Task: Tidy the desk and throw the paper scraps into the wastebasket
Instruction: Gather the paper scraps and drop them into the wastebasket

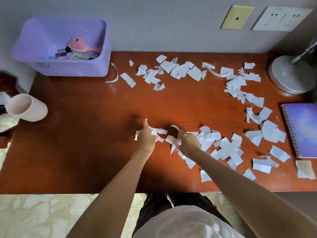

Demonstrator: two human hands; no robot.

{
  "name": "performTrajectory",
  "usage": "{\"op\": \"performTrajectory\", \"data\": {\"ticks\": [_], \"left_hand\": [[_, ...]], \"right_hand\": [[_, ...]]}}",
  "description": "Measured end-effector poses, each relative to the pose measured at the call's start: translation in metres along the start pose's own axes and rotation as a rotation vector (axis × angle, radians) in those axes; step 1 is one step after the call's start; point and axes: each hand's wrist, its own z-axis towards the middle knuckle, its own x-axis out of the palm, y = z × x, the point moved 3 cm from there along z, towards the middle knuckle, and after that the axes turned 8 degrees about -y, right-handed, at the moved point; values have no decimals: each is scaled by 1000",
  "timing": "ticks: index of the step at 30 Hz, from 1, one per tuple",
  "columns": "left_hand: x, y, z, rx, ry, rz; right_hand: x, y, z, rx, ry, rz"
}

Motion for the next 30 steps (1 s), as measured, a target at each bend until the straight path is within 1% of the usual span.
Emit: {"op": "performTrajectory", "data": {"ticks": [3,7,9,12,14,17,23,26,30], "left_hand": [[5,2,8,8,-25,94],[6,6,6,28,-101,-2],[3,7,4,38,-164,-58],[-6,13,-2,4,-261,-159],[-12,19,-6,-31,-302,-184],[-17,30,-7,-128,-302,-206],[-19,35,0,-270,-223,-325],[-18,36,1,-327,-193,-288],[-17,35,0,-306,-150,-146]], "right_hand": [[-1,2,-2,-37,-3,6],[-1,7,-2,-93,6,16],[-1,9,0,-77,-7,20],[-2,11,3,-33,7,49],[-2,12,5,-21,23,64],[-5,14,5,-4,12,100],[-17,18,4,101,-77,290],[-27,15,4,133,-121,337],[-42,6,3,203,-194,436]]}}
